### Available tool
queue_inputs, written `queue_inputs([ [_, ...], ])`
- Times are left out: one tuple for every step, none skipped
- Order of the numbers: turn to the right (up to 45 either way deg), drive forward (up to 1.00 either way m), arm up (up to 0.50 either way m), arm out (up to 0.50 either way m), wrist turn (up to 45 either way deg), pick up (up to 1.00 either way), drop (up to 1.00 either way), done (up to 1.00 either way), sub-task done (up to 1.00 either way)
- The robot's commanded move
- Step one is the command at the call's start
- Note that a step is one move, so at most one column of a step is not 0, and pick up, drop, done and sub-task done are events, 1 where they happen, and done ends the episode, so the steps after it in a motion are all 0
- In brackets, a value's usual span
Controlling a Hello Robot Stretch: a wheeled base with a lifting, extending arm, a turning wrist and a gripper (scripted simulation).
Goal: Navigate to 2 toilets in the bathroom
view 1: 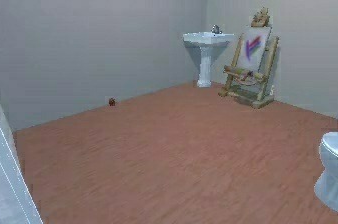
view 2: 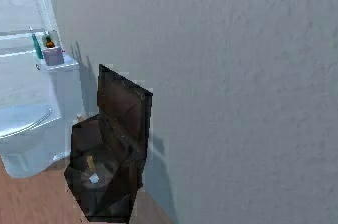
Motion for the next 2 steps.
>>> queue_inputs([
  [21.0,0.0,0.0,0.0,0.0,0.0,0.0,0.0,0.0],
  [0.0,1.0,0.0,0.0,0.0,0.0,0.0,0.0,0.0],
])
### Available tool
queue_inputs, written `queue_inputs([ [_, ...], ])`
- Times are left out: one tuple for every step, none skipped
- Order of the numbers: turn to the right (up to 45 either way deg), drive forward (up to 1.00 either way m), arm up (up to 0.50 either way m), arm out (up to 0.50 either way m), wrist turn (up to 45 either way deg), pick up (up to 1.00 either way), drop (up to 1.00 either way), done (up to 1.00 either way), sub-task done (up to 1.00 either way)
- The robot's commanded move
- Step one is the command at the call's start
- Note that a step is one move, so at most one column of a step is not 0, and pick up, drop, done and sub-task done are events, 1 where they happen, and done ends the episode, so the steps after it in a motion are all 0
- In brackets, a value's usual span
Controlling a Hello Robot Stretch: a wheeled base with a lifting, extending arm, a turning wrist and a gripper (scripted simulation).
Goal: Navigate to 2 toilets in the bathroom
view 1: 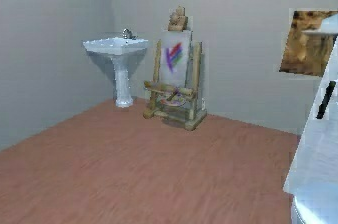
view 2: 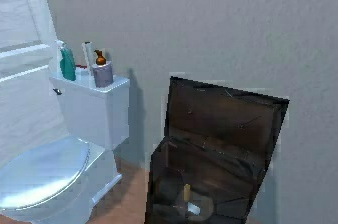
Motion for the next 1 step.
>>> queue_inputs([
  [9.0,0.0,0.0,0.0,0.0,0.0,0.0,0.0,0.0],
])
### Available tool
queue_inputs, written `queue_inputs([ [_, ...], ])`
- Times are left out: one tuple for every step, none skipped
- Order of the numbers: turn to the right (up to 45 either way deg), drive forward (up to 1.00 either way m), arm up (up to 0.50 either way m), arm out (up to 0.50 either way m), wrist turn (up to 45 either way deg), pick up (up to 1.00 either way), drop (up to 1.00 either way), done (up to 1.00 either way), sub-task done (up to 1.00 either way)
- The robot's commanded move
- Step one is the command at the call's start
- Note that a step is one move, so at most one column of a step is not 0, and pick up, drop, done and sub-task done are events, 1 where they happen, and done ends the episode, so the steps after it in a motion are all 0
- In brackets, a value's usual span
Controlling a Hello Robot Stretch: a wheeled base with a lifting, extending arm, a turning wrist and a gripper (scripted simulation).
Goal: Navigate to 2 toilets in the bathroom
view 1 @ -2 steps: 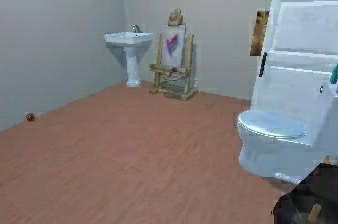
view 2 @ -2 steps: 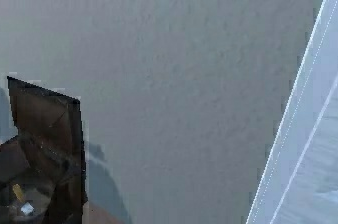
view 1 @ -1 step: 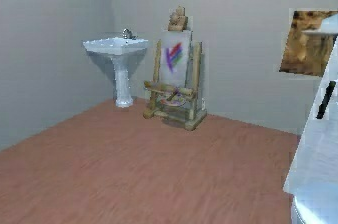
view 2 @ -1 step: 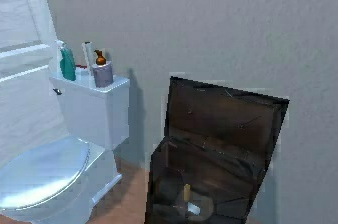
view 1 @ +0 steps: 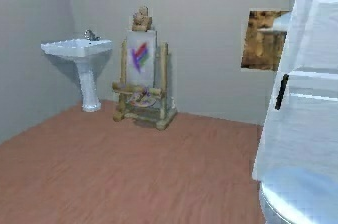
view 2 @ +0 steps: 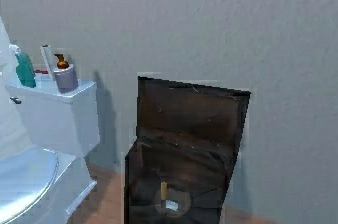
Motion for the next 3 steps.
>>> queue_inputs([
  [0.0,0.35,0.0,0.0,0.0,0.0,0.0,0.0,0.0],
  [45.0,0.0,0.0,0.0,0.0,0.0,0.0,0.0,0.0],
  [12.0,0.0,0.0,0.0,0.0,0.0,0.0,0.0,0.0],
])
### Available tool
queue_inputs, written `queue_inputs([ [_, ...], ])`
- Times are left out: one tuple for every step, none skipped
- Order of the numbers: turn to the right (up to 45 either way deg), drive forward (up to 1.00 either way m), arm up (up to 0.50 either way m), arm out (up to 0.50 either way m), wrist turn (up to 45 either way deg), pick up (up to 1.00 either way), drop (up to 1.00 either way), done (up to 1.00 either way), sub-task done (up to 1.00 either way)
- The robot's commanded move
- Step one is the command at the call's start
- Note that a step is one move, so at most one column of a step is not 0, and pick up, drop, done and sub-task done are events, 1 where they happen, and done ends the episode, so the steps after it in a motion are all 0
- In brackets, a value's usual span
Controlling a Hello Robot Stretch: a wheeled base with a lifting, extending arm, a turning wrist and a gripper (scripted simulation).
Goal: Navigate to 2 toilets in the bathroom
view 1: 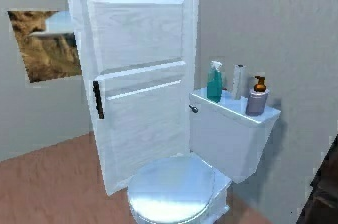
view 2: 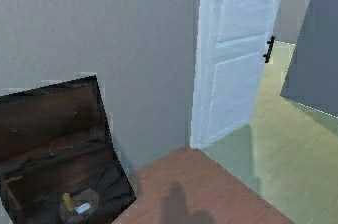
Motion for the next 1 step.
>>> queue_inputs([
  [0.0,0.0,0.0,0.0,0.0,0.0,0.0,1.0,0.0],
])
